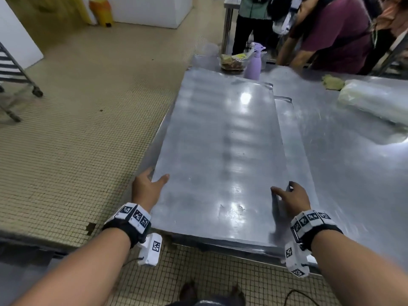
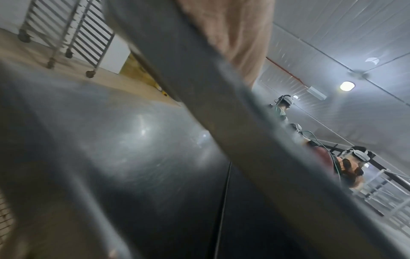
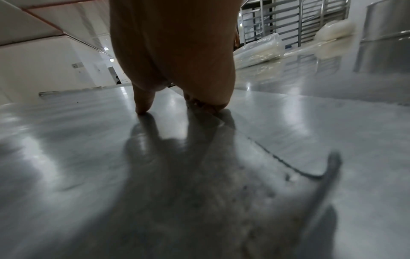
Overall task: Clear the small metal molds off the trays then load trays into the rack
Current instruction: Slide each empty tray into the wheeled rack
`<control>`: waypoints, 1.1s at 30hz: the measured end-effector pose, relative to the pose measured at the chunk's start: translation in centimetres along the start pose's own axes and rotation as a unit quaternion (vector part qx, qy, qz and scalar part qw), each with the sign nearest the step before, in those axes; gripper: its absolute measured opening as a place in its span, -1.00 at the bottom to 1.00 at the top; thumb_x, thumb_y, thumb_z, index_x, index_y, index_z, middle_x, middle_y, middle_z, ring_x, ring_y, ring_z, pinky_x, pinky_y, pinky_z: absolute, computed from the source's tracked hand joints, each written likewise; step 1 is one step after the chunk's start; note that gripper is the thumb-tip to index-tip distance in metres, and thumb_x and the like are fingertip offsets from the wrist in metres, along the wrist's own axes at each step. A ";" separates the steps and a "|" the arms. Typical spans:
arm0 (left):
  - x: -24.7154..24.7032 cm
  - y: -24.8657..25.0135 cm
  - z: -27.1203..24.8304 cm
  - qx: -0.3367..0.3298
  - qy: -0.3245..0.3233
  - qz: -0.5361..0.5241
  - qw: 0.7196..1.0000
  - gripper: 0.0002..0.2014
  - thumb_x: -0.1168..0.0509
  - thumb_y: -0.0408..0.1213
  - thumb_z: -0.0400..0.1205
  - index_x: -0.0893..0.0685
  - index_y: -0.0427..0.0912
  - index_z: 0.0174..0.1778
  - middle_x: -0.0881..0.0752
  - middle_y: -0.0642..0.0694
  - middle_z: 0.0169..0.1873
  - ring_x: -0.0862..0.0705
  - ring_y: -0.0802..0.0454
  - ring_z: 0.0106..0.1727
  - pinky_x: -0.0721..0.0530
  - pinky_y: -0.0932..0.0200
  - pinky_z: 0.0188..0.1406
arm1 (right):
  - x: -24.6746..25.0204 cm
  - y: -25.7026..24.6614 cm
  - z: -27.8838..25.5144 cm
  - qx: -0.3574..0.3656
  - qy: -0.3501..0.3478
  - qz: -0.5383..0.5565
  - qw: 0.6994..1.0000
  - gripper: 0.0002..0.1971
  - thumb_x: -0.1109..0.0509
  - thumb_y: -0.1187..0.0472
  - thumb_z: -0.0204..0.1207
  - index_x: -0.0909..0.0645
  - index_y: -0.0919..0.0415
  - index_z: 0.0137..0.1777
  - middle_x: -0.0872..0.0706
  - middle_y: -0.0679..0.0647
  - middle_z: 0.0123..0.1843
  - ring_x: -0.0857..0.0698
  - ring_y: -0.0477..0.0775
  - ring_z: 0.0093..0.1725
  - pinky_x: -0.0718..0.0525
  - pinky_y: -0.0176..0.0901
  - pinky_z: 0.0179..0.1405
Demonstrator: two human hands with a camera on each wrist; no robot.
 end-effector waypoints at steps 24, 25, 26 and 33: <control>-5.6 1.4 9.6 0.079 -0.188 0.261 0.944 -0.74 -0.45 -0.02 0.53 -0.76 -0.15 -0.04 -0.81 -0.12 -0.10 -0.77 -0.17 0.01 -0.61 0.10 -0.02 | 4.0 -2.0 8.2 0.041 -0.068 -0.117 0.990 -0.75 -0.53 0.05 0.51 -0.73 0.21 0.04 -0.79 0.20 0.08 -0.72 0.26 0.12 -0.51 -0.12 -0.03; -6.2 1.7 9.9 0.085 -0.176 0.250 0.948 -0.75 -0.47 -0.07 0.52 -0.75 -0.17 -0.04 -0.80 -0.11 -0.13 -0.76 -0.15 -0.02 -0.59 0.12 -0.06 | 4.1 -2.5 9.1 0.043 -0.071 -0.099 0.992 -0.71 -0.54 0.07 0.51 -0.73 0.28 0.10 -0.79 0.25 0.11 -0.72 0.28 0.15 -0.54 -0.09 -0.01; -6.8 1.7 10.3 0.096 -0.162 0.248 0.950 -0.74 -0.48 -0.08 0.50 -0.73 -0.20 -0.05 -0.79 -0.10 -0.15 -0.76 -0.15 -0.05 -0.59 0.13 -0.07 | 4.2 -3.0 10.0 0.043 -0.072 -0.079 0.993 -0.66 -0.55 0.11 0.52 -0.72 0.35 0.15 -0.78 0.29 0.13 -0.72 0.30 0.17 -0.57 -0.03 0.06; -8.7 0.9 12.0 0.159 -0.138 0.150 0.966 -0.60 -0.58 -0.19 0.44 -0.75 -0.22 0.17 -0.82 -0.16 0.04 -0.78 -0.16 0.10 -0.68 -0.07 0.28 | 4.3 -2.9 14.2 0.059 -0.052 -0.029 0.996 -0.63 -0.55 0.17 0.45 -0.65 0.29 0.21 -0.72 0.22 0.05 -0.69 0.29 0.12 -0.55 -0.06 -0.02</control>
Point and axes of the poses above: each hand's wrist, its own z-axis towards the middle knuckle, its own x-axis out of the back of the hand, y = z × x, the point moved 4 cm from there along z, towards the middle knuckle
